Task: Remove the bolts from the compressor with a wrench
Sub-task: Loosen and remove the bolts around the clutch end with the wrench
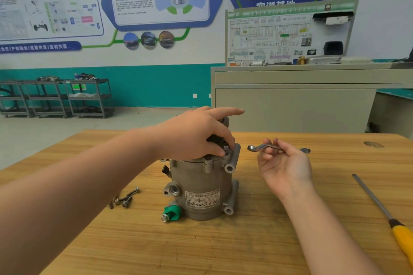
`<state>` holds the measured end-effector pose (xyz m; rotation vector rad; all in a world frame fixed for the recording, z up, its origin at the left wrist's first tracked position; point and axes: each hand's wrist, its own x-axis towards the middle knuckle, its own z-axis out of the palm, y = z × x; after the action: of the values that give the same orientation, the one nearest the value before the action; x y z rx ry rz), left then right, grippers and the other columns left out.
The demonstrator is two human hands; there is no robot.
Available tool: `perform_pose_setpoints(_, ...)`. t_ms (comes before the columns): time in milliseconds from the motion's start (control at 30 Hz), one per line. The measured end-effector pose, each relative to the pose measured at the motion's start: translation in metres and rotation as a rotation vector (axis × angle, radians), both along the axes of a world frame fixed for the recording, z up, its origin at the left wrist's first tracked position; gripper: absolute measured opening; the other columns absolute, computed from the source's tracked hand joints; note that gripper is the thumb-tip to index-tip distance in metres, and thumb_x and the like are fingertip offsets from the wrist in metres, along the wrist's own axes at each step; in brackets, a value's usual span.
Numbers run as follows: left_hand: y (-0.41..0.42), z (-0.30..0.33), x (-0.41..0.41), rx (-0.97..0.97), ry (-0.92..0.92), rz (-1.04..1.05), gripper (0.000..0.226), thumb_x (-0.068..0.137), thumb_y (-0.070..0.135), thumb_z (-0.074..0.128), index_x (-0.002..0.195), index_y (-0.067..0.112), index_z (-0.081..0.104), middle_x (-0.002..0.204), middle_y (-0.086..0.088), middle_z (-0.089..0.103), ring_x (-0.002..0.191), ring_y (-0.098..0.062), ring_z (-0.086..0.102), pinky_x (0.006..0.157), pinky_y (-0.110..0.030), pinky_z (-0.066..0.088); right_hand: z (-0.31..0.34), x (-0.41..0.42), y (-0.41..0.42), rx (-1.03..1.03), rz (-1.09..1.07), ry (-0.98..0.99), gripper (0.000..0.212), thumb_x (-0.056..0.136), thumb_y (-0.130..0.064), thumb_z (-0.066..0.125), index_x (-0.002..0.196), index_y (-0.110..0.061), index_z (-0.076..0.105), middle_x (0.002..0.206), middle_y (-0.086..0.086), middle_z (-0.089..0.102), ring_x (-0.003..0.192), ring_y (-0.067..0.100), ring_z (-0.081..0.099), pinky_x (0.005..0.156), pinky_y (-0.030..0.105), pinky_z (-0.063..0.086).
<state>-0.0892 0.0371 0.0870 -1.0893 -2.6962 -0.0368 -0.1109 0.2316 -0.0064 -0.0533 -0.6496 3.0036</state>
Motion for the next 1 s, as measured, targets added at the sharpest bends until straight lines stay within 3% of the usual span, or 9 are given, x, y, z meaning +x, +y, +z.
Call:
perform_pose_setpoints(133, 0.004, -0.007, 0.002, 0.096, 0.060, 0.018, 0.022, 0.088, 0.040, 0.067, 0.107, 0.033, 0.073, 0.156, 0.022, 0.025, 0.131, -0.013, 0.041, 0.102, -0.034, 0.040, 0.000, 0.001, 0.000, 0.001, -0.001, 0.000, 0.017, 0.099, -0.008, 0.038, 0.086, -0.009, 0.048, 0.058, 0.011, 0.063, 0.040, 0.013, 0.051, 0.039, 0.017, 0.040)
perform_pose_setpoints(233, 0.002, -0.003, 0.001, 0.077, 0.008, 0.015, 0.031, 0.088, 0.038, 0.067, 0.119, 0.040, 0.063, 0.159, 0.024, 0.012, 0.133, -0.009, 0.035, 0.099, -0.024, 0.034, 0.000, 0.001, -0.001, 0.008, -0.001, -0.002, 0.016, 0.099, -0.008, 0.038, 0.087, -0.008, 0.048, 0.058, 0.011, 0.063, 0.040, 0.013, 0.051, 0.038, 0.017, 0.040)
perform_pose_setpoints(333, 0.000, 0.001, 0.002, 0.095, -0.041, -0.007, 0.012, 0.090, 0.025, 0.067, 0.098, 0.035, 0.066, 0.158, 0.023, 0.014, 0.127, -0.001, 0.035, 0.087, -0.009, 0.027, -0.001, 0.000, -0.001, 0.015, -0.004, -0.004, 0.015, 0.099, -0.008, 0.038, 0.088, -0.009, 0.047, 0.059, 0.012, 0.064, 0.040, 0.013, 0.051, 0.039, 0.017, 0.040)
perform_pose_setpoints(467, 0.006, -0.006, 0.003, 0.097, 0.048, 0.010, 0.009, 0.088, 0.039, 0.066, 0.087, 0.034, 0.059, 0.158, 0.019, 0.022, 0.122, -0.010, 0.045, 0.089, -0.023, 0.031, -0.001, 0.001, -0.001, 0.020, 0.000, 0.000, 0.015, 0.099, -0.009, 0.037, 0.088, -0.009, 0.047, 0.059, 0.011, 0.063, 0.040, 0.013, 0.051, 0.039, 0.017, 0.040)
perform_pose_setpoints(567, 0.004, -0.004, 0.002, 0.045, 0.041, 0.027, 0.024, 0.087, 0.045, 0.066, 0.110, 0.036, 0.061, 0.159, 0.019, 0.015, 0.130, -0.014, 0.039, 0.101, -0.031, 0.032, 0.000, 0.001, -0.001, 0.019, -0.005, 0.001, 0.016, 0.099, -0.008, 0.037, 0.087, -0.009, 0.047, 0.058, 0.011, 0.063, 0.040, 0.013, 0.051, 0.039, 0.017, 0.040)
perform_pose_setpoints(633, 0.000, 0.001, 0.002, 0.022, -0.012, 0.017, 0.026, 0.089, 0.036, 0.067, 0.115, 0.037, 0.064, 0.160, 0.022, 0.011, 0.134, -0.013, 0.034, 0.105, -0.030, 0.028, -0.001, 0.000, 0.000, 0.016, -0.008, -0.003, 0.016, 0.099, -0.008, 0.038, 0.087, -0.009, 0.047, 0.058, 0.012, 0.064, 0.040, 0.013, 0.051, 0.038, 0.017, 0.040)
perform_pose_setpoints(733, 0.001, 0.001, 0.002, 0.029, -0.011, 0.012, 0.015, 0.091, 0.030, 0.066, 0.104, 0.035, 0.068, 0.160, 0.022, 0.011, 0.133, -0.013, 0.033, 0.102, -0.028, 0.027, -0.001, 0.000, -0.001, 0.019, -0.006, -0.005, 0.015, 0.099, -0.008, 0.038, 0.088, -0.009, 0.048, 0.058, 0.011, 0.064, 0.040, 0.013, 0.051, 0.038, 0.017, 0.040)
perform_pose_setpoints(833, 0.003, -0.005, 0.000, 0.054, 0.071, 0.032, 0.011, 0.090, 0.038, 0.064, 0.098, 0.031, 0.068, 0.159, 0.021, 0.014, 0.130, -0.012, 0.034, 0.099, -0.028, 0.026, -0.001, 0.001, -0.002, 0.022, -0.006, -0.004, 0.015, 0.099, -0.007, 0.038, 0.087, -0.009, 0.047, 0.058, 0.011, 0.063, 0.039, 0.013, 0.051, 0.038, 0.016, 0.039)
perform_pose_setpoints(1000, 0.000, -0.011, -0.001, 0.089, 0.140, 0.027, 0.018, 0.088, 0.047, 0.062, 0.099, 0.034, 0.069, 0.160, 0.020, 0.011, 0.134, -0.004, 0.017, 0.106, -0.028, 0.018, 0.000, 0.002, -0.003, 0.028, -0.010, -0.012, 0.014, 0.099, -0.007, 0.038, 0.088, -0.009, 0.047, 0.057, 0.011, 0.063, 0.040, 0.013, 0.050, 0.038, 0.017, 0.039)
